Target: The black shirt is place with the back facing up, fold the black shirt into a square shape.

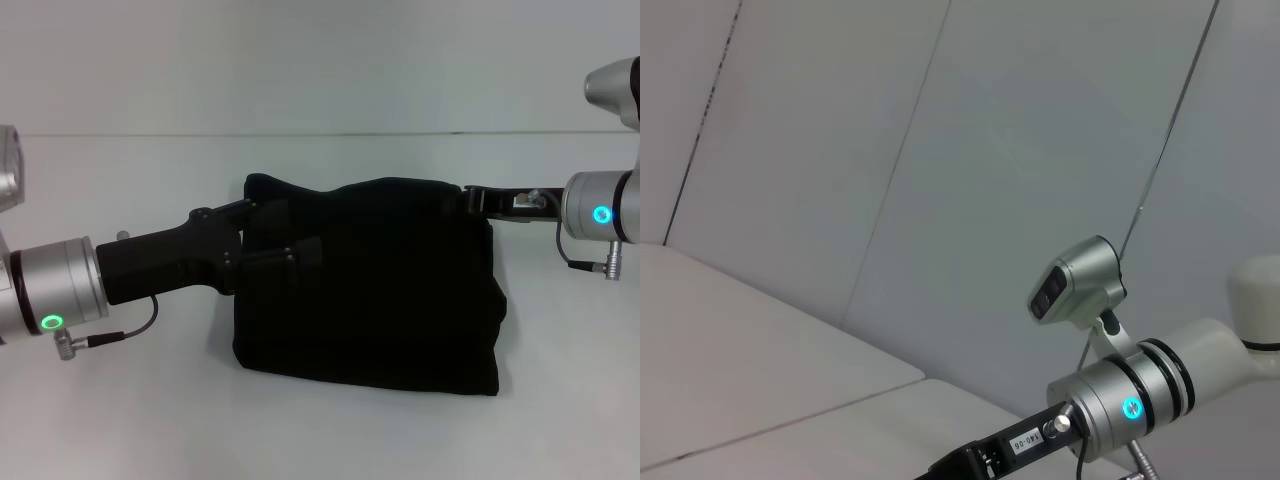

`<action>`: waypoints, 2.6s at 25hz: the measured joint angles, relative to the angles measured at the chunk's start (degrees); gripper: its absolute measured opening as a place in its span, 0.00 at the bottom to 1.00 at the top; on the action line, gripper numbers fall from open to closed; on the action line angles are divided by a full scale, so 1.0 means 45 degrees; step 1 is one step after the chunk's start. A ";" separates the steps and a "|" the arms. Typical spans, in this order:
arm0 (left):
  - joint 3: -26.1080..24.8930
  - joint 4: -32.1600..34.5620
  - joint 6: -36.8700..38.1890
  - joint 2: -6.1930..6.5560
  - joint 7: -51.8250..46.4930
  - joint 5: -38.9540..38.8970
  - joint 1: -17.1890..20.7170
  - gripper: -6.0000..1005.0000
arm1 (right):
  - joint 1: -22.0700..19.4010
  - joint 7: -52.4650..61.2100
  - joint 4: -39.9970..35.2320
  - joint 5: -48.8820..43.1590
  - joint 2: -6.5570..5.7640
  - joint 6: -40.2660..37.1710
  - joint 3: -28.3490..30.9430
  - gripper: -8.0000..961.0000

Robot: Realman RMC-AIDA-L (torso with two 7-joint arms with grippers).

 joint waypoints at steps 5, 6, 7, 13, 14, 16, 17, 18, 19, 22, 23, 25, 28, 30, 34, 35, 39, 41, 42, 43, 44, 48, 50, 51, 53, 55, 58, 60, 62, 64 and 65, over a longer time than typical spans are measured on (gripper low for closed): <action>0.0000 -0.0003 -0.0002 0.0001 -0.0021 -0.0020 -0.0011 0.86 | -0.0106 0.0008 -0.0052 0.0031 0.0066 0.0677 0.0002 0.08; -0.0001 -0.0004 -0.0002 0.0001 -0.0032 -0.0020 -0.0018 0.86 | -0.0126 0.0009 -0.0056 0.0038 0.0072 0.0845 0.0018 0.08; -0.0011 -0.0004 -0.0002 0.0001 -0.0044 -0.0021 -0.0022 0.86 | -0.0144 0.0010 -0.0061 0.0043 0.0076 0.1010 0.0036 0.10; -0.0152 0.0022 -0.0057 0.0062 -0.0136 -0.0105 -0.0029 0.86 | -0.0318 -0.0077 -0.0453 0.0008 0.0001 0.1416 0.0040 0.22; -0.0163 0.0040 -0.0104 0.0069 -0.0141 -0.0114 -0.0030 0.86 | -0.0397 -0.0089 -0.0700 0.0007 -0.0019 0.1327 0.0033 0.23; -0.0171 0.0052 -0.0167 0.0077 -0.0149 -0.0125 -0.0033 0.86 | -0.0570 -0.0114 -0.1363 0.0036 -0.0050 0.0847 0.0045 0.27; -0.0173 0.0056 -0.0184 0.0078 -0.0152 -0.0131 -0.0035 0.86 | -0.0651 -0.0120 -0.1693 0.0057 -0.0065 0.0501 0.0061 0.29; -0.0178 0.0056 -0.0194 0.0079 -0.0154 -0.0141 -0.0035 0.86 | -0.0739 -0.0114 -0.2087 0.0084 -0.0069 -0.0024 0.0079 0.41; -0.0210 0.0056 -0.0213 0.0079 -0.0155 -0.0146 -0.0035 0.86 | -0.0781 -0.0100 -0.2326 0.0117 -0.0077 -0.0386 0.0089 0.53; -0.0380 0.0026 -0.0278 0.0077 -0.0156 -0.0176 -0.0006 0.86 | -0.0772 -0.0102 -0.2631 0.0221 -0.0128 -0.1368 0.0082 0.52; -0.0445 0.0020 -0.0294 0.0072 -0.0157 -0.0187 0.0013 0.86 | -0.0720 -0.0150 -0.2609 0.0231 -0.0153 -0.1576 0.0054 0.51; -0.0576 0.0011 -0.0298 0.0064 -0.0156 -0.0196 0.0048 0.86 | -0.0523 -0.0402 -0.2383 0.0211 -0.0184 -0.1933 -0.0013 0.50; -0.0656 -0.0003 -0.0305 0.0072 -0.0157 -0.0133 0.0112 0.86 | -0.0210 -0.0854 -0.1994 0.0170 -0.0056 -0.1871 -0.0077 0.37; -0.0628 -0.0006 -0.0333 0.0090 -0.0152 -0.0049 0.0208 0.86 | 0.0050 -0.1131 -0.1664 0.0164 0.0092 -0.1314 -0.0256 0.28; -0.0628 0.0038 -0.0347 0.0107 -0.0113 -0.0005 0.0404 0.86 | 0.0755 -0.1594 -0.0820 0.0163 0.0527 0.0226 -0.1165 0.13; -0.0646 0.0052 -0.0344 0.0109 -0.0114 -0.0002 0.0435 0.86 | 0.0888 -0.1652 -0.0681 0.0159 0.0655 0.0615 -0.1480 0.09; -0.0678 0.0055 -0.0337 0.0114 -0.0115 0.0004 0.0467 0.86 | 0.1274 -0.1592 -0.0265 0.0150 0.0936 0.1788 -0.2633 0.02; -0.0670 0.0038 -0.0344 0.0115 -0.0106 0.0006 0.0469 0.86 | 0.1431 -0.1543 0.0071 0.0152 0.0970 0.2326 -0.2960 0.01; -0.0674 0.0034 -0.0348 0.0116 -0.0100 0.0006 0.0471 0.86 | 0.1491 -0.1542 0.0261 0.0150 0.0975 0.2660 -0.3068 0.01; -0.0675 0.0020 -0.0350 0.0112 -0.0098 0.0006 0.0472 0.86 | 0.1515 -0.1542 0.0410 0.0151 0.0978 0.2967 -0.3150 0.01; -0.0676 0.0010 -0.0352 0.0109 -0.0098 0.0003 0.0474 0.86 | 0.1528 -0.1542 0.0559 0.0151 0.0976 0.3315 -0.3239 0.01; -0.0681 0.0004 -0.0354 0.0104 -0.0143 -0.0038 0.0489 0.86 | 0.1428 -0.1542 0.0820 0.0154 0.0980 0.4357 -0.3372 0.01; -0.0684 0.0009 -0.0353 0.0102 -0.0152 -0.0059 0.0502 0.86 | 0.1356 -0.1557 0.0834 0.0157 0.0980 0.4626 -0.3374 0.01; -0.0689 0.0011 -0.0353 0.0100 -0.0154 -0.0069 0.0507 0.86 | 0.1307 -0.1584 0.0802 0.0167 0.0980 0.4705 -0.3374 0.01; -0.0694 0.0012 -0.0353 0.0099 -0.0156 -0.0074 0.0511 0.86 | 0.1239 -0.1631 0.0712 0.0201 0.0980 0.4904 -0.3369 0.01; -0.0703 0.0016 -0.0396 0.0098 -0.0157 -0.0084 0.0513 0.86 | 0.1173 -0.1645 0.0639 0.0217 0.0980 0.5212 -0.3335 0.01; -0.0706 0.0005 -0.0507 0.0098 -0.0168 -0.0101 0.0506 0.86 | 0.0679 -0.1627 -0.0101 0.0292 0.0980 0.5299 -0.3208 0.03; -0.0702 0.0001 -0.0528 0.0097 -0.0172 -0.0109 0.0494 0.86 | 0.0451 -0.1611 -0.0496 0.0387 0.0978 0.5027 -0.3195 0.04; -0.0704 -0.0001 -0.0534 0.0097 -0.0174 -0.0117 0.0480 0.86 | -0.0096 -0.1624 -0.1386 0.0756 0.0970 0.4016 -0.3191 0.05; -0.0704 -0.0001 -0.0556 0.0100 -0.0175 -0.0118 0.0464 0.86 | -0.0624 -0.1654 -0.2172 0.1260 0.0917 0.2953 -0.3183 0.06; -0.0703 -0.0001 -0.0574 0.0101 -0.0176 -0.0118 0.0463 0.86 | -0.0908 -0.1652 -0.2527 0.1549 0.0868 0.2369 -0.3170 0.07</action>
